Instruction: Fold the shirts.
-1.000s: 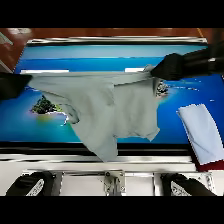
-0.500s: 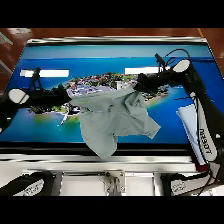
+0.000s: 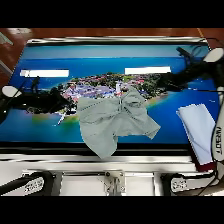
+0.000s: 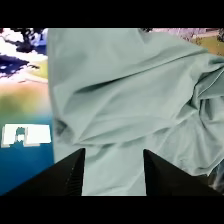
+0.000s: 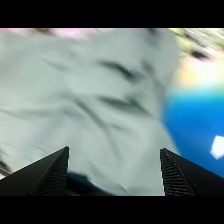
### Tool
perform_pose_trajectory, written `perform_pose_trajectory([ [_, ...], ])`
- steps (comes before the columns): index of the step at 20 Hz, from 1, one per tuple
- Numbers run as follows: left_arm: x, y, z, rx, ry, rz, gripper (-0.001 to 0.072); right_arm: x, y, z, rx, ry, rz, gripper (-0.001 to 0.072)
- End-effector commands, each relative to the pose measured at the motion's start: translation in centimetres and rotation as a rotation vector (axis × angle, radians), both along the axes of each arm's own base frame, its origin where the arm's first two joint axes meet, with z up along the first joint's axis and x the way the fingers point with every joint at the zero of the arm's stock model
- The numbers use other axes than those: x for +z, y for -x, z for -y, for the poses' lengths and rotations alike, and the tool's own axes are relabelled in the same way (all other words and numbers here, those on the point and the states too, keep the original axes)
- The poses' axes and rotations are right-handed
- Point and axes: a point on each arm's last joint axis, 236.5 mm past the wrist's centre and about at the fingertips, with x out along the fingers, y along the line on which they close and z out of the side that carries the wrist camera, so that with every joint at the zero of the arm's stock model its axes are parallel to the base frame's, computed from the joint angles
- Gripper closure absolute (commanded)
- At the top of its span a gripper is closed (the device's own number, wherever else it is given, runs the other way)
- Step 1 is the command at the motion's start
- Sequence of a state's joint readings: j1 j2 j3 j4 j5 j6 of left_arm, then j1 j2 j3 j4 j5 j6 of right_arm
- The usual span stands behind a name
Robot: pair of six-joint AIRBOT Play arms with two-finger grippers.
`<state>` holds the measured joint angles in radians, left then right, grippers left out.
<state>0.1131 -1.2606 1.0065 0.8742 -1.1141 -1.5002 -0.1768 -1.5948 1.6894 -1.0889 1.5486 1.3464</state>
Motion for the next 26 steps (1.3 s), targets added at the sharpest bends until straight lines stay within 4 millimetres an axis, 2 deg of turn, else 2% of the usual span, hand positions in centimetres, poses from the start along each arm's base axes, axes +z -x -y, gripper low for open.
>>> perform_pose_trajectory([
  [1,-2.4,7.9,-1.8,-0.114,0.002,-0.191,0.0056,0.3,6.9,10.9,-0.194,0.151,-0.174,0.0038],
  [2,-4.4,10.0,-1.0,-0.104,0.031,-0.254,-0.0007,-0.3,8.0,11.0,-0.233,0.07,-0.199,0.0038],
  [3,-6.5,11.6,0.2,-0.078,0.079,-0.303,-0.0007,-1.1,9.3,10.8,-0.26,-0.006,-0.23,0.0038],
  [4,-8.2,12.5,1.5,-0.041,0.129,-0.314,-0.0007,-2.1,10.5,10.2,-0.271,-0.064,-0.263,0.0038],
  [6,-10.5,12.4,3.3,0.053,0.193,-0.274,-0.0005,-3.9,12.1,9.0,-0.272,-0.124,-0.305,0.0038],
  [8,-11.5,11.9,4.2,0.123,0.229,-0.256,-0.0003,-5.1,12.4,7.3,-0.249,-0.161,-0.287,0.0038],
  [10,-11.7,12.0,5.8,0.095,0.258,-0.26,-0.0004,-6.1,12.1,6.6,-0.253,-0.151,-0.277,0.0038],
  [16,-13.0,10.4,8.8,0.155,0.305,-0.259,0.0001,-7.0,10.4,6.1,-0.262,-0.122,-0.215,0.0038],
  [17,-13.0,10.0,9.2,0.165,0.315,-0.254,0.0069,-7.1,10.3,6.2,-0.265,-0.117,-0.211,0.0038],
  [18,-12.9,9.3,9.4,0.189,0.331,-0.249,0.0304,-7.2,10.3,6.4,-0.266,-0.106,-0.212,0.0038],
  [19,-12.5,8.6,9.6,0.202,0.345,-0.233,0.0586,-7.4,10.3,6.6,-0.272,-0.101,-0.212,0.0038],
  [20,-11.8,7.8,9.8,0.182,0.355,-0.193,0.0666,-7.9,10.4,6.5,-0.28,-0.102,-0.215,0.0038],
  [22,-10.2,6.5,10.3,0.145,0.377,-0.144,0.0667,-9.5,10.9,6.0,-0.31,-0.119,-0.238,0.0037],
  [26,-6.0,4.2,11.6,0.035,0.417,-0.014,0.0669,-14.1,12.1,5.5,-0.4,-0.126,-0.256,0.0037],
])
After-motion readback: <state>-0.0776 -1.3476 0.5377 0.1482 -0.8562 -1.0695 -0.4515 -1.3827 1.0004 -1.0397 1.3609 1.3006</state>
